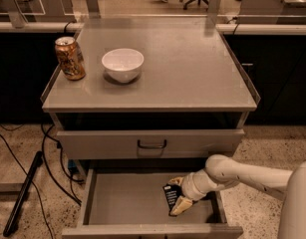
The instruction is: Pick rxbar blueberry from middle drawer and place on counter
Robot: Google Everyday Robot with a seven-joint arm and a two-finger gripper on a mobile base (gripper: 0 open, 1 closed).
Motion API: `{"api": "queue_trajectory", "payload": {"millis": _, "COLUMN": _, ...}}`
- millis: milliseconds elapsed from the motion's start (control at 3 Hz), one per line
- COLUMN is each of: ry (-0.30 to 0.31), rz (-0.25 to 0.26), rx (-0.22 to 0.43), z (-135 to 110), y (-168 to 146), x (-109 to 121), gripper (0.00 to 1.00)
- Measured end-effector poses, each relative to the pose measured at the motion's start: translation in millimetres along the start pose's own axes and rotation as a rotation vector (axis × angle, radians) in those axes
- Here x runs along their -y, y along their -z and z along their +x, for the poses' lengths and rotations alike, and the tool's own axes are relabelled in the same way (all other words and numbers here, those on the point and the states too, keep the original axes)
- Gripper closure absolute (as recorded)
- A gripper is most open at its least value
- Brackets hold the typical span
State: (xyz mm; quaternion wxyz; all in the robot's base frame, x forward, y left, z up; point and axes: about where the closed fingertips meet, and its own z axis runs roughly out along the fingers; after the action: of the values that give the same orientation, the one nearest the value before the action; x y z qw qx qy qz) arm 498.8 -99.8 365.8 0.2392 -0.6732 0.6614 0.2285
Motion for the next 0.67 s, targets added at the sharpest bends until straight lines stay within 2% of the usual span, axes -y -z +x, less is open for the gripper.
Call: {"api": "queue_trajectory", "payload": {"millis": 667, "ry": 0.006, "rz": -0.005, "rx": 0.001, "z": 3.7, "y": -6.5, "x": 1.4, "gripper": 0.26}}
